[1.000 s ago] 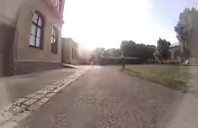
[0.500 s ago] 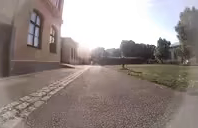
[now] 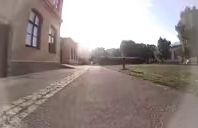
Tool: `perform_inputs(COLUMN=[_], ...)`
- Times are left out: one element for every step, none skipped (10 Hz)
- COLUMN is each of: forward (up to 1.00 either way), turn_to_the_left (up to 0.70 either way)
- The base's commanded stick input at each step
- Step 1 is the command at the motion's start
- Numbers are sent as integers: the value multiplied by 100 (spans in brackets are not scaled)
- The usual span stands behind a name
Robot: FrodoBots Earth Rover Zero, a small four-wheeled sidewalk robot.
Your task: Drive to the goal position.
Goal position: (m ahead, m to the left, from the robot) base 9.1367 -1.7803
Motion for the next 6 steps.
perform_inputs(forward=[44, 44, 44, 44, 44, 44], turn_to_the_left=[2, 2, 2, 2, 2, 2])
